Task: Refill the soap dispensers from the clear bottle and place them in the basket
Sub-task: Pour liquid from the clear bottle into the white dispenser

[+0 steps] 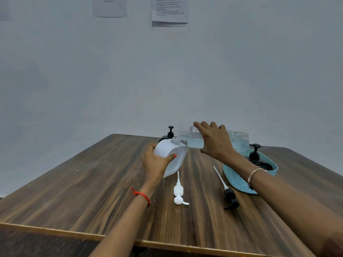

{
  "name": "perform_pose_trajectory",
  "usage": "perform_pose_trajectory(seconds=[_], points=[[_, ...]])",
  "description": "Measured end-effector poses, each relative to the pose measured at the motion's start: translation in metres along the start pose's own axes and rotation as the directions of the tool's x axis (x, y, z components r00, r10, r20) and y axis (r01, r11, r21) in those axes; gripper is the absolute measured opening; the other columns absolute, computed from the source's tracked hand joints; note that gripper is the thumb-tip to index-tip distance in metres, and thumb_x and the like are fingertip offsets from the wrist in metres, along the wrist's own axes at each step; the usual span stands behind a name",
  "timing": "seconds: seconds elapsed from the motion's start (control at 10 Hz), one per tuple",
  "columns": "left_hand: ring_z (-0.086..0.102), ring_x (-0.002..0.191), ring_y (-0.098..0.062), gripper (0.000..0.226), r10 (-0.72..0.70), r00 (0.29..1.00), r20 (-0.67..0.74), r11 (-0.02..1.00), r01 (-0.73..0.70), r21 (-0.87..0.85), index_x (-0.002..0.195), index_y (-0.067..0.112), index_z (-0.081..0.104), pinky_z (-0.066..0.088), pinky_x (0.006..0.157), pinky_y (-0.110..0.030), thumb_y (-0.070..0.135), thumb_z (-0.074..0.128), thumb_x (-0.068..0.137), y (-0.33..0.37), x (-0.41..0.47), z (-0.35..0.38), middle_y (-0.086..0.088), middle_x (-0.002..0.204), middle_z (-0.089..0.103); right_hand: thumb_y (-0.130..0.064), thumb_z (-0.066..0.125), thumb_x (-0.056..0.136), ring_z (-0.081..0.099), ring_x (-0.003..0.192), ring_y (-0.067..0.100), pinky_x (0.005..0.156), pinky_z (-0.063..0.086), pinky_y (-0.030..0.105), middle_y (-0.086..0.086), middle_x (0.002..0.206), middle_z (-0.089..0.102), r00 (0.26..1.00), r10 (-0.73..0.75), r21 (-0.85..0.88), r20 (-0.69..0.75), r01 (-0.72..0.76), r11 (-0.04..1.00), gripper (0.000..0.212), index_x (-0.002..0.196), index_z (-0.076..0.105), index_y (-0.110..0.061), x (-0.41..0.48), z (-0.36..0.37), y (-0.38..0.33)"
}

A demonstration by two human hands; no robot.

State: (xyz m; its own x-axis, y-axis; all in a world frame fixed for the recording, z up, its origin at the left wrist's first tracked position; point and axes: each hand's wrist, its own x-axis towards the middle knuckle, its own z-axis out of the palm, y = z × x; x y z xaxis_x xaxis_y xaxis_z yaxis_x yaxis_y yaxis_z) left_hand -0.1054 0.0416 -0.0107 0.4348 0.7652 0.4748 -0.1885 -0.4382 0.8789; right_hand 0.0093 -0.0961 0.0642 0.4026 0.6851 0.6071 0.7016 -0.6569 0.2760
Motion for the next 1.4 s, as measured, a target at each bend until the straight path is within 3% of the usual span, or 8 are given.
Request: perform_pose_trajectory(seconds=[0.4, 0.6, 1.4], points=[[0.054, 0.085, -0.018, 0.048, -0.003, 1.000, -0.008, 1.000, 0.003, -0.001, 0.091, 0.016, 0.053, 0.043, 0.065, -0.028, 0.021, 0.088, 0.058, 0.0009, -0.0025, -0.0017, 0.001, 0.090, 0.058, -0.014, 0.070, 0.071, 0.049, 0.104, 0.028, 0.086, 0.037, 0.041, 0.003, 0.122, 0.051, 1.000, -0.007, -0.016, -0.004, 0.007, 1.000, 0.077, 0.137, 0.031, -0.020, -0.0009, -0.0018, -0.0004], [0.053, 0.083, -0.017, 0.048, -0.001, 1.000, -0.001, 1.000, 0.001, -0.004, 0.091, 0.016, 0.052, 0.040, 0.057, -0.017, 0.019, 0.087, 0.059, 0.0030, -0.0038, -0.0046, 0.003, 0.088, 0.056, -0.014, 0.071, 0.070, 0.049, 0.103, 0.028, 0.086, 0.037, 0.040, 0.003, 0.121, 0.051, 1.000, -0.008, -0.010, -0.009, 0.008, 1.000, 0.077, 0.136, 0.031, -0.020, -0.0006, -0.0017, -0.0019], [0.055, 0.091, -0.019, 0.052, -0.025, 1.000, -0.001, 1.000, 0.025, 0.001, 0.095, 0.018, 0.050, 0.042, 0.061, -0.023, 0.023, 0.088, 0.059, -0.0026, -0.0032, -0.0064, 0.001, 0.095, 0.057, -0.013, 0.070, 0.069, 0.049, 0.102, 0.028, 0.084, 0.037, 0.041, 0.002, 0.120, 0.051, 1.000, -0.021, -0.013, 0.000, 0.021, 1.000, 0.077, 0.135, 0.032, -0.020, 0.0001, 0.0001, -0.0053]])
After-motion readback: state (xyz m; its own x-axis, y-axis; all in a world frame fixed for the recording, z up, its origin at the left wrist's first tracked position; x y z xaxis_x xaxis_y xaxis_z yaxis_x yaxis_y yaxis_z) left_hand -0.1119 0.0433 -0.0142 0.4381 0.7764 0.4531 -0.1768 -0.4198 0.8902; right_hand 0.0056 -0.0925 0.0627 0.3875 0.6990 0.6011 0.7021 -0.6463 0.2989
